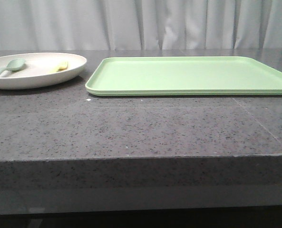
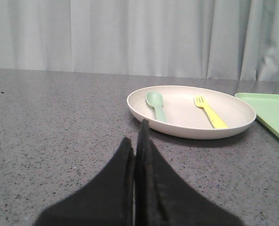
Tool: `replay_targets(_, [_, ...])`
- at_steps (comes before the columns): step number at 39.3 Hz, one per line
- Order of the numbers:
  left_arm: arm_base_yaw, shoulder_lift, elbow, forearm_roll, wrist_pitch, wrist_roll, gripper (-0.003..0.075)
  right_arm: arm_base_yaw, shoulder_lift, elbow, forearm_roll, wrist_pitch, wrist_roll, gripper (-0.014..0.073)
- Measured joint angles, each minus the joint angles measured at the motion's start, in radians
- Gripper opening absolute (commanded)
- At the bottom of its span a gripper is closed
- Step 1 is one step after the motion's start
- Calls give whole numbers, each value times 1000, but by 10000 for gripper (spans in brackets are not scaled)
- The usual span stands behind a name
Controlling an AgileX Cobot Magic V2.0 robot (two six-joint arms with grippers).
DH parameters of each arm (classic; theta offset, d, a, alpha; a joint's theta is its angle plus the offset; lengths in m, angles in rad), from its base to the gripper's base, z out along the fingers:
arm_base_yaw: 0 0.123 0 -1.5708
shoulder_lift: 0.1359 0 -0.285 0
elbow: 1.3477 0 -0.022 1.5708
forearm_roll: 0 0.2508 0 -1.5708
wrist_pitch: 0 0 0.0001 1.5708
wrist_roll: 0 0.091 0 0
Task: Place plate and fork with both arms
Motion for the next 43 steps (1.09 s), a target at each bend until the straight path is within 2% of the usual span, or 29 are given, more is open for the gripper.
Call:
replay_targets(22, [0, 0, 0, 0, 0, 0, -18, 0, 0, 0, 0, 0, 0, -67])
replay_targets(31, [0, 0, -7, 0, -73, 0, -18, 0, 0, 0, 0, -54, 0, -67])
replay_targets(36, [0, 0, -76, -16, -47, 0, -18, 0, 0, -67, 0, -10, 0, -67])
replay_targets(43, [0, 34, -283, -22, 93, 0, -18, 0, 10, -264, 0, 130, 0, -67])
